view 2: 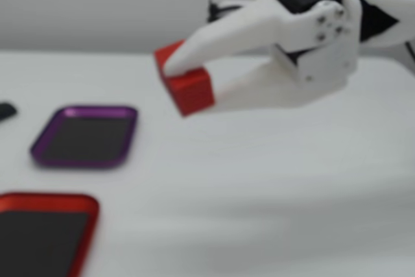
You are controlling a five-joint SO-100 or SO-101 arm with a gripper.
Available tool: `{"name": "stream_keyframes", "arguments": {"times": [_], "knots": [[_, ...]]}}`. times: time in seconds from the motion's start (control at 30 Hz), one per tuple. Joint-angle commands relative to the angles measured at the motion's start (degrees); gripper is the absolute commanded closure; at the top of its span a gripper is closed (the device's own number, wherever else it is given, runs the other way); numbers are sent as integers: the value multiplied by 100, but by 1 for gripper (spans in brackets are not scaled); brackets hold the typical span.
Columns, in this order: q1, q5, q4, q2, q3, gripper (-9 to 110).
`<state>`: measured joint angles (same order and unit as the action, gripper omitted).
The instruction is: Grasp a red block and put it in the left red dish.
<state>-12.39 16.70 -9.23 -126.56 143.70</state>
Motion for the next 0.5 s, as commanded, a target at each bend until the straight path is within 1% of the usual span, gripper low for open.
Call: {"name": "stream_keyframes", "arguments": {"times": [0.0, 0.13, 0.27, 0.47], "knots": [[-141, -396, -79, 993, -1011, 102], [-158, -747, -70, 2382, -2039, 102], [-158, -782, -9, 3472, -2804, 102], [-141, -800, 791, 4579, -4061, 102]]}}
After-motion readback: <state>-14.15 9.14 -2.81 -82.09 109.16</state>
